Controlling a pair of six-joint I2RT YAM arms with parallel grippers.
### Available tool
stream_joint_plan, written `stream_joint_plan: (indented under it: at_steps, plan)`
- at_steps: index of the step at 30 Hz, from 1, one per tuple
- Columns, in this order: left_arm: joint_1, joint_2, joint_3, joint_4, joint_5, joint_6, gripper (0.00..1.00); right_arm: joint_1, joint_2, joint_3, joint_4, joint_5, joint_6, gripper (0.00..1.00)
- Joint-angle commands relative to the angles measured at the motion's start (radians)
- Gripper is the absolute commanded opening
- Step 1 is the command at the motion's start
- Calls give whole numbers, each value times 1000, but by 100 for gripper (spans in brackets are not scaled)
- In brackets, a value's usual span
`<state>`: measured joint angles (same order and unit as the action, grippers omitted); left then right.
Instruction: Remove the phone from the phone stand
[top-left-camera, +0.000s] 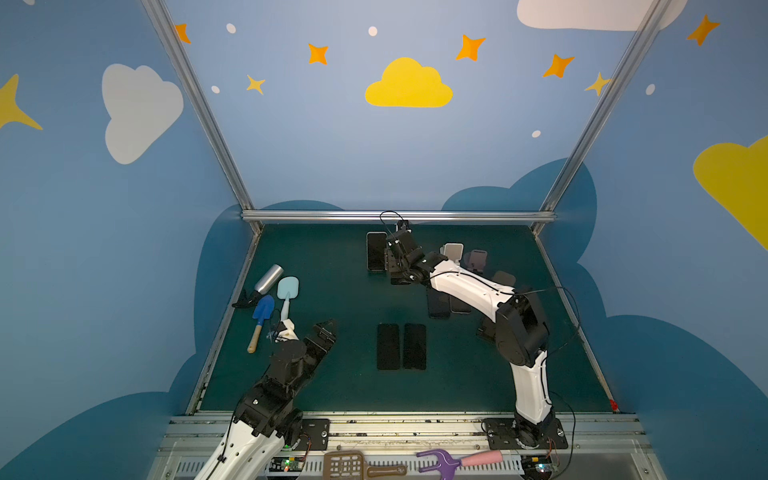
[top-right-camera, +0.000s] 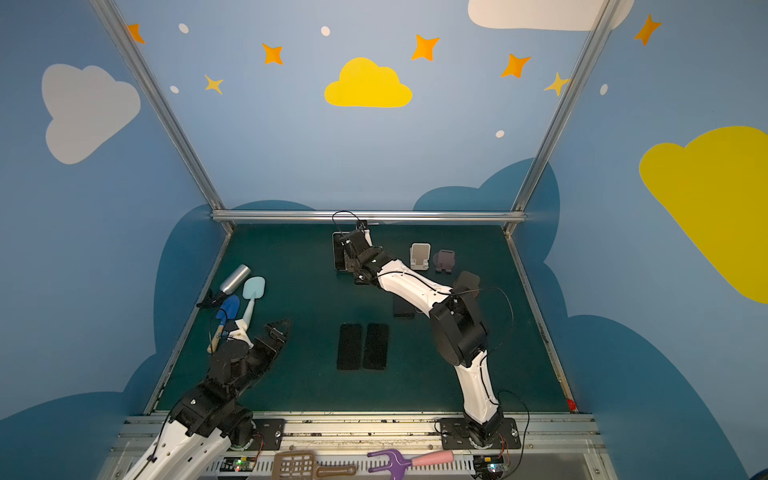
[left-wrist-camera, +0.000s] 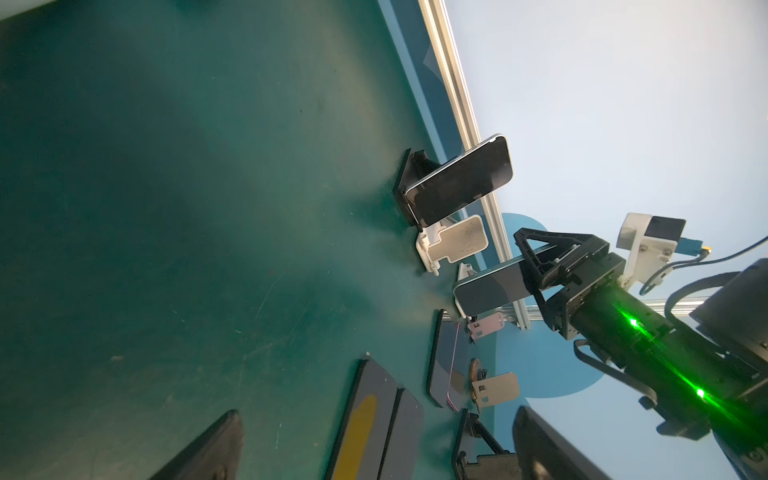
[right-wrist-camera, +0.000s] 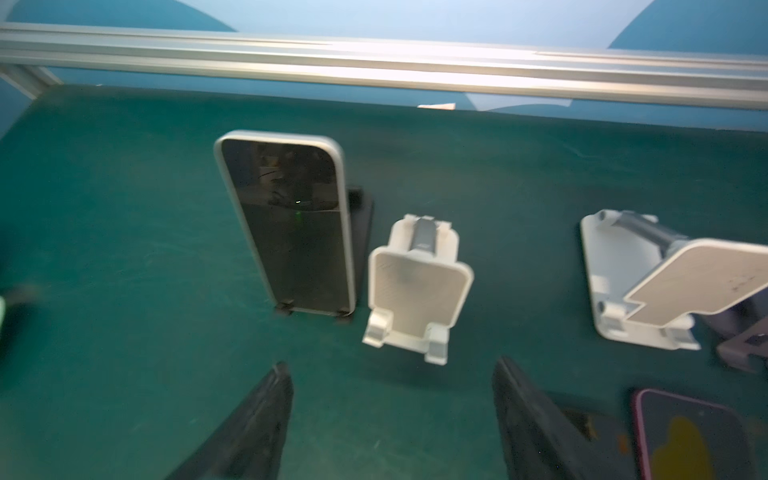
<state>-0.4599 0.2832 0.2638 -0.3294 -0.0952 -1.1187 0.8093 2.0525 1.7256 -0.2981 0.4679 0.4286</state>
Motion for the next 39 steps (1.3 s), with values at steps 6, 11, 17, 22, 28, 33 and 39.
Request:
stream_joint_plan:
  at_steps: [6, 11, 17, 22, 28, 33, 39]
  plan:
    - [2, -70, 55, -111, -25, 17, 100, 115, -65, -34, -10, 13, 130, 67]
    - [2, -135, 51, -175, -57, 8, 100, 169, -75, -66, -15, -17, 200, 66]
    - [3, -214, 21, -218, -77, -27, 100, 223, -43, -82, -45, -102, 335, 65]
    - [3, -228, 34, -239, -74, -17, 100, 264, -20, -81, -53, -176, 353, 64]
    - [2, -235, 38, -257, -63, -20, 100, 304, 21, -50, -145, -171, 428, 63]
    - [3, -228, 49, -258, -54, -9, 100, 322, 44, -26, -200, -198, 484, 62]
    - [3, -206, 55, -258, -47, -18, 100, 359, 85, -27, -217, -221, 524, 62]
